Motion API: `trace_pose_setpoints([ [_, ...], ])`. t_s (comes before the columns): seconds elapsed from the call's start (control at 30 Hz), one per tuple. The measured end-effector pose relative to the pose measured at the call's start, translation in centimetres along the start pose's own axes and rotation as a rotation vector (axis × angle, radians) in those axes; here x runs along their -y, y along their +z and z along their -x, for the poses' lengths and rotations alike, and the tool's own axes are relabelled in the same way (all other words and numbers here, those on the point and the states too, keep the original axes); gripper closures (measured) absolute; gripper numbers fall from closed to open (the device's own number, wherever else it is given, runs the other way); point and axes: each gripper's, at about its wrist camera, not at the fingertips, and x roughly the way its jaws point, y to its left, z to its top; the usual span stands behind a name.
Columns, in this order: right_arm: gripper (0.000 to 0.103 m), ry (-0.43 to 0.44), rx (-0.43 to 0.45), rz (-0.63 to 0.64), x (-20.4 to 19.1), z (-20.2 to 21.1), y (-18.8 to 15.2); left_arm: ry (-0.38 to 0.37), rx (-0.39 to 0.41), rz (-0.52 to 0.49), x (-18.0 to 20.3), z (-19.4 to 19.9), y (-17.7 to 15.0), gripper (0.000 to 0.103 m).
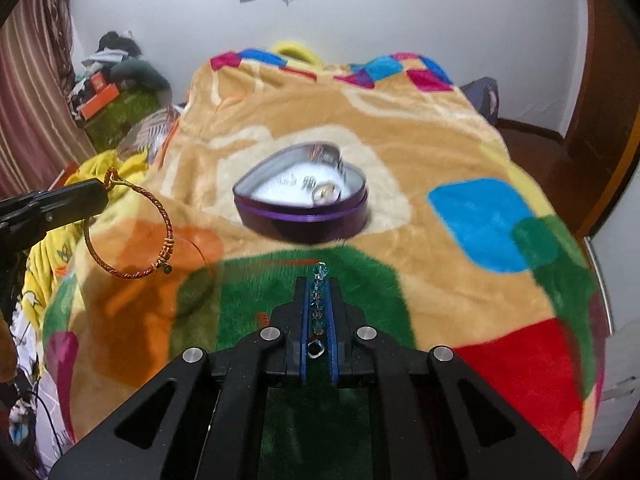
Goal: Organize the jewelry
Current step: 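Grasp the red-gold bracelet with the left tool while the right tool grasps the blue bead chain, then lower the bracelet and bead chain into the heart tin and release both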
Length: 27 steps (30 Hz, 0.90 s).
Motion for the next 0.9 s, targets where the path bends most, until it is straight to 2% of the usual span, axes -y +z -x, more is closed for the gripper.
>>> trace_pose_setpoints([
  [0.4, 0.096, -0.024, 0.144, 0.002, 0.5, 4.7, 3.0, -0.011, 0.081, 0.002, 0.3, 1.7, 2.4, 0.097],
  [0.9, 0.096, -0.007, 0.246, 0.018, 0.1, 6.1, 6.1, -0.025, 0.095, 0.002, 0.4, -0.8, 4.6, 0.097],
])
